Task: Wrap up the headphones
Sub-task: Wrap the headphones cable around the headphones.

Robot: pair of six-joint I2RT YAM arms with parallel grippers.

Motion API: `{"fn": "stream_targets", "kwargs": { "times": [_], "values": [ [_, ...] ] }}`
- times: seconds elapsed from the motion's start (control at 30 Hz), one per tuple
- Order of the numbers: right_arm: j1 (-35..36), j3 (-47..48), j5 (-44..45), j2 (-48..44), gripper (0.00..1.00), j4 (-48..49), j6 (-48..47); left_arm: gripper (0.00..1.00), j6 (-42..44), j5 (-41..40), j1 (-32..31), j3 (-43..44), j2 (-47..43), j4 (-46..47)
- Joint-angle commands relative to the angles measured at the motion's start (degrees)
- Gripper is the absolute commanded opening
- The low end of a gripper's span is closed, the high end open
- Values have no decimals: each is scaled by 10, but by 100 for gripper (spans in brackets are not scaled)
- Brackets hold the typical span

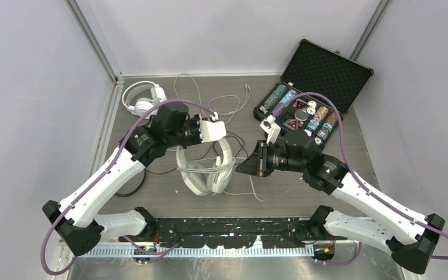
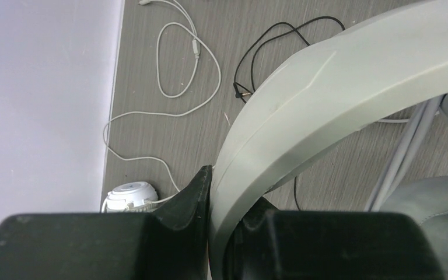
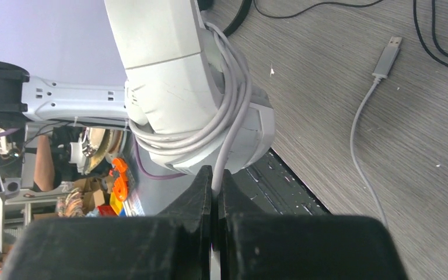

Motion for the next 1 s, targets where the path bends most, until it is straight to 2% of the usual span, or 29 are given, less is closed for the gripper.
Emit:
{"fn": "stream_targets", "kwargs": {
  "times": [0.0, 0.33, 0.5, 0.63, 0.83, 0.97],
  "values": [
    [-5, 15, -29, 1, 0, 74, 35, 0, 35, -41, 3, -23, -27, 25],
    [-5, 3, -104, 44, 3, 185, 128, 0, -25, -118, 3, -53, -47, 79],
    [-5, -2, -116, 68, 3, 223, 154, 0, -124, -191, 3, -38, -37, 86],
    [-5, 2, -118, 79, 4, 256, 175, 0, -220, -244, 2, -8, -15, 48],
    [-5, 26, -123, 110, 6, 292, 192, 0, -326, -262, 3, -4, 0, 24],
    [-6, 32, -121, 128, 14, 312, 199, 0, -375, -273, 3, -1, 17, 7]
  ]
}}
